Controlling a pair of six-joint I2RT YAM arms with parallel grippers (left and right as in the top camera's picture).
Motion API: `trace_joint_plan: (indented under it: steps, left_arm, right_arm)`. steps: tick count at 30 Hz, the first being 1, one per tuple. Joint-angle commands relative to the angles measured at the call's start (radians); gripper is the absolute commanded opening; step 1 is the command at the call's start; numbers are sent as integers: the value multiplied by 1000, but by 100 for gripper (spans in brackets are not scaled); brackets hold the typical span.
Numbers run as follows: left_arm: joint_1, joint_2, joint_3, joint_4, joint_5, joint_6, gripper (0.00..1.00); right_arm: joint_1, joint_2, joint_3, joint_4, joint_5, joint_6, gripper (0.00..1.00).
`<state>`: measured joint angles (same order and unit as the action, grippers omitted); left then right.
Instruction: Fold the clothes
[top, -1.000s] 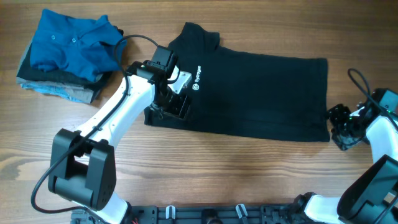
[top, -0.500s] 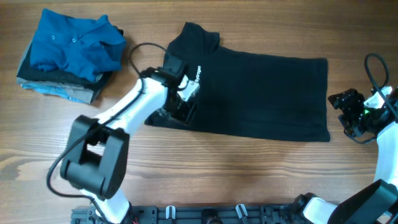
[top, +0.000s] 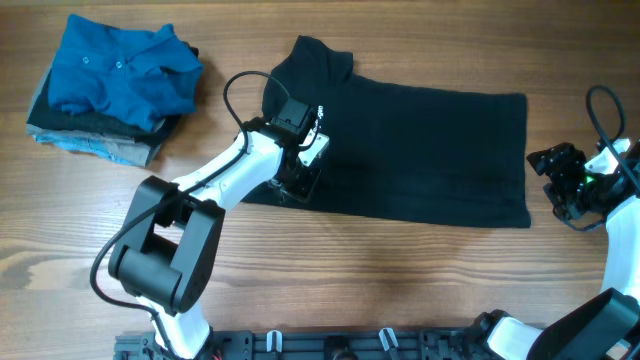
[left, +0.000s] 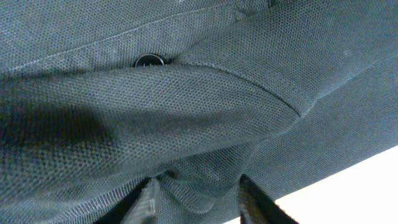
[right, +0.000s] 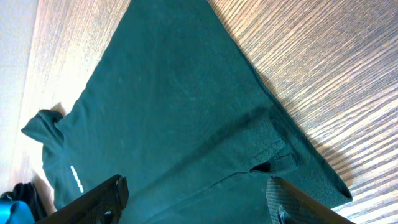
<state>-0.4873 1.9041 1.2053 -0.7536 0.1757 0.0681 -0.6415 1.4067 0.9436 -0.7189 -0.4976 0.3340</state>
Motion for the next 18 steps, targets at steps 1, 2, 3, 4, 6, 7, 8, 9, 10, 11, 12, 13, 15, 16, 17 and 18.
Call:
trace_joint_plan:
  steps: [1,2,3,4,6,7,8,9,10,11,12,13,15,16,17,18]
  left_arm:
    - [1,24,-10,10,-13,-1,24]
    - [0,24,-10,11,-13,-1,19]
    - [0,24,-11,14,-13,-1,11]
    - [0,24,-10,14,-13,-1,4]
    - [0,22,-9,2,-14,1,4]
    - [0,20,-4,-10,-15,7,4]
    - [1,18,5,-26,-26,7,4]
    - [1,16,23,-53,-50,8,4]
    - [1,14,48,-79,-68,36,4]
    - [1,14,72,-88,-82,71,4]
    - [1,14,87,-85,-99,87,4]
    - [1,14,102,-75,-127,86,4]
    - [1,14,132,-50,-164,86,4]
    - [1,14,143,-20,-167,86,4]
    - [1,14,144,16,-167,86,4]
    - [1,15,144,57,-166,86,4]
  right_arm:
    - [-1,-6,16,-1,-24,-23,75]
    - [-2,-6,16,-1,-23,-23,76]
    - [-1,-6,16,-1,-24,-23,76]
    - [-2,-6,16,-1,-24,-24,76]
    - [-2,-6,16,0,-24,-20,76]
    - [-2,-6,16,0,-24,-20,75]
    - [-2,-6,16,0,-24,-19,76]
    - [-2,-6,16,0,-24,-20,76]
    - [-2,-6,16,0,-24,-20,75]
    - [-2,-6,16,1,-24,-19,76]
    - [-2,-6,16,2,-24,-19,76]
    - [-2,-6,16,2,-24,-19,75]
    - [-2,-6,16,1,-24,-19,75]
    - [-2,-6,16,1,-24,-20,76]
    - [-2,-6,16,1,-24,-19,76]
    - [-2,-6,16,1,-24,-19,76]
